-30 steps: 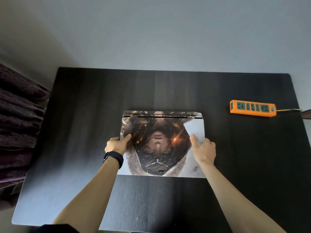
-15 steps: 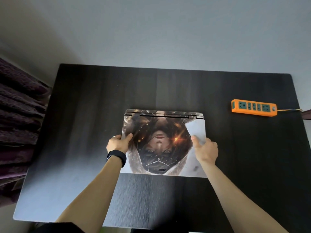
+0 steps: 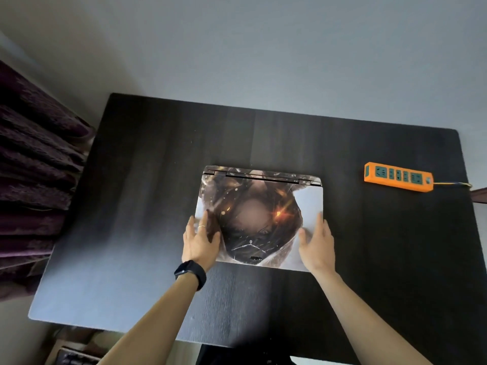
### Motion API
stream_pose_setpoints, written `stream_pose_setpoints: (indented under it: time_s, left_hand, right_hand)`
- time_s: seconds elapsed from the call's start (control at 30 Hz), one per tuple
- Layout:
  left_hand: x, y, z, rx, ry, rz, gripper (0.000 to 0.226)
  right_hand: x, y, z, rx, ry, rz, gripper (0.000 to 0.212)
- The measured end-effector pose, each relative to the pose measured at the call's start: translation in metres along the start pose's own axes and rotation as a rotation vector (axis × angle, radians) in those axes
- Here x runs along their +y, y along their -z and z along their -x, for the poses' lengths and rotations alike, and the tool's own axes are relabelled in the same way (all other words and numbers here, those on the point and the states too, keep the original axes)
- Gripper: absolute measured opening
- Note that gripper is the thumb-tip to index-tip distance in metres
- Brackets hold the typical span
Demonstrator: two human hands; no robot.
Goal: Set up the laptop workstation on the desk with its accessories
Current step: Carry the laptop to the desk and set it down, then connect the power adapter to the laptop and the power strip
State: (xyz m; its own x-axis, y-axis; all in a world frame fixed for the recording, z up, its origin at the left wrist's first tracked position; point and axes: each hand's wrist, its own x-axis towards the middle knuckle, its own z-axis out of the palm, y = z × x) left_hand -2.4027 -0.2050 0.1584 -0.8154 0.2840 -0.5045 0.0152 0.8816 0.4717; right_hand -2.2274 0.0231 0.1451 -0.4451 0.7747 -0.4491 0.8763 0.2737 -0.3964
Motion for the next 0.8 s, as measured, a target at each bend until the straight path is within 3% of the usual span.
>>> stream_pose_setpoints:
  time_s: [0.17,0.27,0.47,0.8]
  left_hand:
    - [-0.037,-0.009,0.045,-0.037,-0.092,-0.172,0.075]
    - [-0.056,-0.007,0.062,-0.069,-0.090,-0.183,0.071]
    - [-0.084,0.019,0.100,-0.028,0.037,-0.115,0.059]
    - [-0.195,0.073,0.197,0.328,0.325,0.201,0.052]
  right_hand:
    - [-0.004,-0.008,0.030,0.046,0.283,0.411,0.063]
    - [-0.020,-0.014,0.046,-0.140,0.386,0.515,0.061]
    - [-0.072,-0.033,0.085,-0.372,0.630,0.525,0.045]
    - [-0.193,-0.079,0.215,-0.606,1.091,0.493,0.038]
